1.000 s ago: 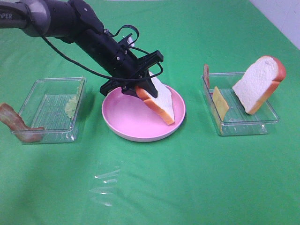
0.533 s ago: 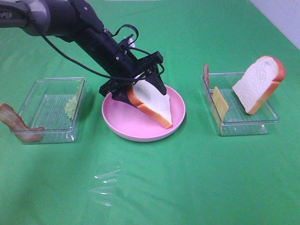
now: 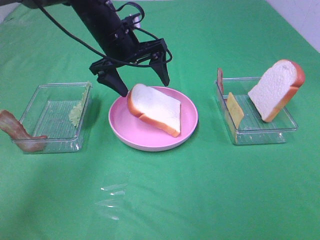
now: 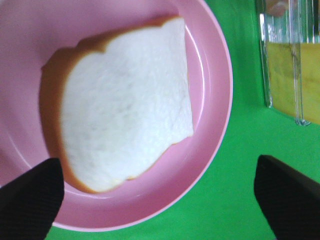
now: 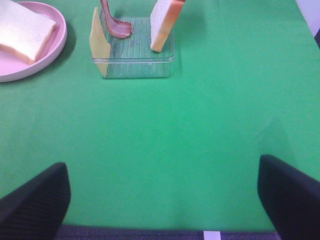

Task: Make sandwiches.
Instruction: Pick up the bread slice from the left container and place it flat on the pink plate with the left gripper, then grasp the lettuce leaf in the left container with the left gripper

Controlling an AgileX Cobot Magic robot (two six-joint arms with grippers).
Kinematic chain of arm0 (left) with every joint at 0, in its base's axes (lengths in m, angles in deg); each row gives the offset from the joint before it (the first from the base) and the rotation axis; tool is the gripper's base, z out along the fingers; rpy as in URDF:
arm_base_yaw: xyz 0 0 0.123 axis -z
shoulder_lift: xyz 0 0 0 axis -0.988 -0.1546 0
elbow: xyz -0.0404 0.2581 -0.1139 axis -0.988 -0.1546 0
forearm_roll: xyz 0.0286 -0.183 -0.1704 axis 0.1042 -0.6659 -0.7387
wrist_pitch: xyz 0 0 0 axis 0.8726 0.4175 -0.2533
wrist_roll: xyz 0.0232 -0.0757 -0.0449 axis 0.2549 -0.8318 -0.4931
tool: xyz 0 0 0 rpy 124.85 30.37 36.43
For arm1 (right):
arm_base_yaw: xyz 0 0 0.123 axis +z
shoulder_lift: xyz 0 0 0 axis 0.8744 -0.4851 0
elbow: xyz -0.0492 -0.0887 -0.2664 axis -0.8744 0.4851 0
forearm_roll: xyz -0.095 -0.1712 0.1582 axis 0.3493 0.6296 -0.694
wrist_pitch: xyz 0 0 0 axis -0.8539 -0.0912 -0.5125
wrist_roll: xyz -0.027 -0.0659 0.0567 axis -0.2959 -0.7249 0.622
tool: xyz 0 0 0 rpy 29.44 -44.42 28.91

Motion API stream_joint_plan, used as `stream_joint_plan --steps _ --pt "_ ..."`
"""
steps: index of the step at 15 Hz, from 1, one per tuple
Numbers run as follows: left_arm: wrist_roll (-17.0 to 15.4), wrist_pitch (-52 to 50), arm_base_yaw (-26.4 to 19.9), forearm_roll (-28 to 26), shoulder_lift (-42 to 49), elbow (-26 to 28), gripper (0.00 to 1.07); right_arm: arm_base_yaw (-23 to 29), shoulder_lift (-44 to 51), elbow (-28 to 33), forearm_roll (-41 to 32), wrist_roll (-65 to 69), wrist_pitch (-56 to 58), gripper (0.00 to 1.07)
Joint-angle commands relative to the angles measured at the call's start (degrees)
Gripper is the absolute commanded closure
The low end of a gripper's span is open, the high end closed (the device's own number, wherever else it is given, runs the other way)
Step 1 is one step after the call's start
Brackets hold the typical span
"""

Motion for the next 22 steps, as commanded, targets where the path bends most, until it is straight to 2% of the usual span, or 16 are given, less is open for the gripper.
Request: stream_joint_plan --steps 1,4,7,10,11,13,16,18,22 --pt "-1.49 6.76 0.69 3.44 2.06 1.03 0.11 0.00 1.55 -0.17 -0.06 -0.57 -0.40 0.09" --pt "-1.89 6.76 0.86 7.91 6.13 0.92 0.11 0.00 1.55 -0.17 -0.06 -0.57 -0.40 0.09" --pt "-3.15 6.76 0.97 17.30 10.66 0.17 0.11 0.00 1.55 -0.17 -0.06 -0.57 -0.40 0.09" --pt "-7.39 6.76 0.97 26.30 13.18 -4.24 0.11 0.00 1.55 -0.17 -0.06 -0.57 -0.40 0.09" --pt "-10.03 6.76 0.69 27.96 13.12 -7.96 0.11 0.00 1.55 -0.17 -0.06 -0.57 -0.40 0.09" --pt "-11.69 6.76 0.63 28.99 12.72 -9.05 0.11 0.00 1.55 -0.17 -0.06 -0.57 -0.40 0.09" --pt "-12.03 6.70 0.23 30.42 10.03 -9.05 0.11 0.00 1.55 -0.17 -0.06 -0.57 -0.40 0.09" --pt "-13.41 6.65 -1.20 30.19 8.14 -9.05 0.11 0.00 1.55 -0.17 -0.06 -0.57 -0.40 0.09" --pt "-11.69 5.50 -4.01 28.65 5.33 -8.94 0.11 0.00 1.55 -0.17 -0.06 -0.57 -0.40 0.09"
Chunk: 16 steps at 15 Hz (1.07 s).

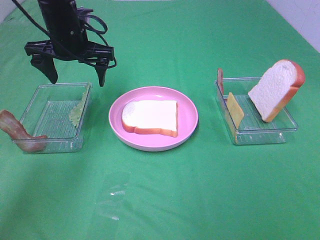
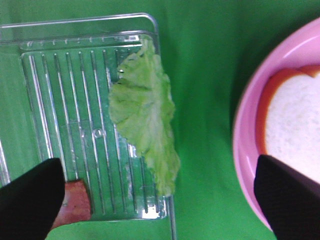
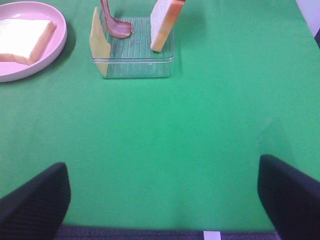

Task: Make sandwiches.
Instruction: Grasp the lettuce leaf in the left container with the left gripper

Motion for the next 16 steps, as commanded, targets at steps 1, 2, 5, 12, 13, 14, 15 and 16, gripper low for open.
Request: stream_joint_plan --steps 1,2,5,12,13,14,15,16 --pt "0.74 4.41 -0.23 -0.69 -1.26 -0.23 0.11 0.00 1.55 -0.17 -0.06 -0.57 -0.40 0.09" --pt "0.80 3.90 -0.23 -0.40 -2.12 -0.23 0.11 0.00 1.55 -0.17 -0.06 -0.57 -0.40 0.09" --pt "1.03 3.09 -0.23 -0.40 -3.78 -0.23 0.15 0.00 1.55 -0.17 -0.06 -0.57 -0.40 0.09" --pt "1.60 3.84 -0.23 0.00 -4.24 -0.23 0.77 0.00 1.55 -0.17 -0.06 -0.57 -0.40 0.09" --pt "1.66 3.95 -0.23 0.00 -4.24 -0.23 0.83 0.00 1.55 -0.17 -0.06 -0.57 -0.40 0.09" --pt "1.95 4.41 -0.23 -0.06 -4.24 -0.23 0.94 0.00 1.55 -0.17 -0.06 -0.57 -0.40 0.09" --pt "2.35 4.58 -0.23 -0.11 -4.24 -0.23 1.00 0.00 1.55 -0.17 -0.06 -0.57 -0.40 0.09" --pt "3.04 4.58 -0.23 -0.23 -4.24 -0.23 1.06 0.00 1.55 -0.17 -0.06 -0.57 -0.40 0.09"
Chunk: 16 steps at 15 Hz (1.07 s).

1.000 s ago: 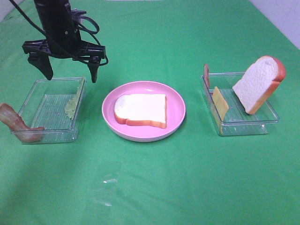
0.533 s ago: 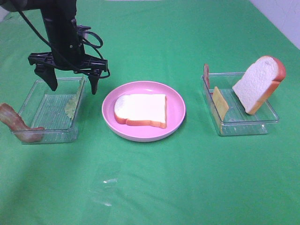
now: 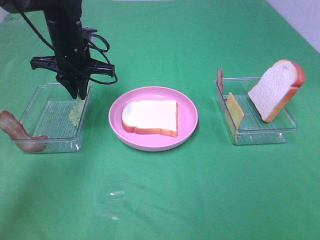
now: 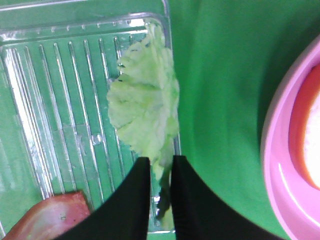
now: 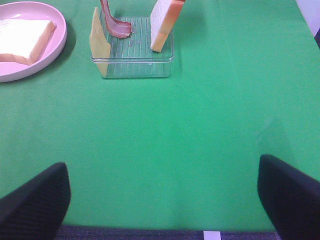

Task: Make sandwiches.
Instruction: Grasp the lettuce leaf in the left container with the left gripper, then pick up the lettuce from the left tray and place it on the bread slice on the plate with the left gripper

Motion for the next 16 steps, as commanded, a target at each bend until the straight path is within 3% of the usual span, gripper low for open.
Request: stream_joint_plan --steps 1,8,14,16 --pt "1.32 4.58 0.06 -0.63 0.00 -0.23 1.07 0.00 1.55 -0.17 -0.06 -0.57 -0.40 0.09" --pt "2.86 5.73 0.11 -0.97 2.98 -0.23 1.07 0.00 1.55 -0.17 -0.06 -0.57 -0.40 0.09" --pt "3.15 5.61 1.55 -6.02 13.58 -0.23 1.07 0.00 1.55 -0.17 -0.06 -0.57 -0.40 0.09" --pt "6.59 5.61 2.23 -12.55 14.95 -0.23 1.07 0.00 1.55 -0.17 -0.06 -0.57 -0.40 0.09"
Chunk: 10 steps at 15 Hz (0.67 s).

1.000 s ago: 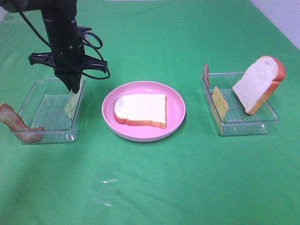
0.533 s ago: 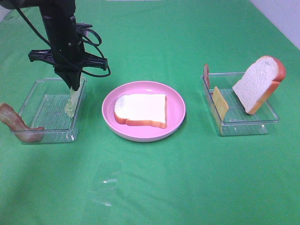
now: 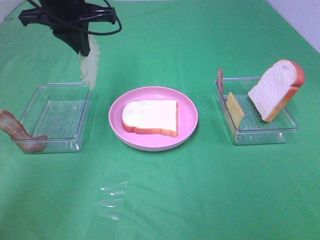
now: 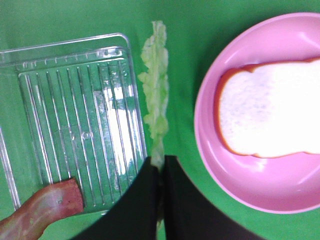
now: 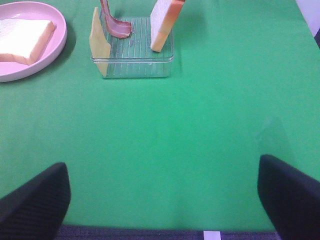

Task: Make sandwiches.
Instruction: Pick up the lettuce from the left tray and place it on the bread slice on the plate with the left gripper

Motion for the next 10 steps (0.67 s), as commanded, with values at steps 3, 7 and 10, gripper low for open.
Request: stream_joint_plan --steps 3,7,10 --pt "7.28 4.58 1.89 -13.92 0.40 -0.23 1.07 0.00 1.55 -0.17 -0.06 -0.57 -0.40 0.09" --pt "16.39 -0.46 4.64 -25.55 -4.70 -0.34 1.07 0.00 1.55 -0.17 -0.06 -0.57 -0.40 0.09" --pt "22.57 -4.70 5.21 -32.37 -7.96 -0.34 1.07 0.00 1.55 -0.17 -0.06 -0.57 -0.40 0.09"
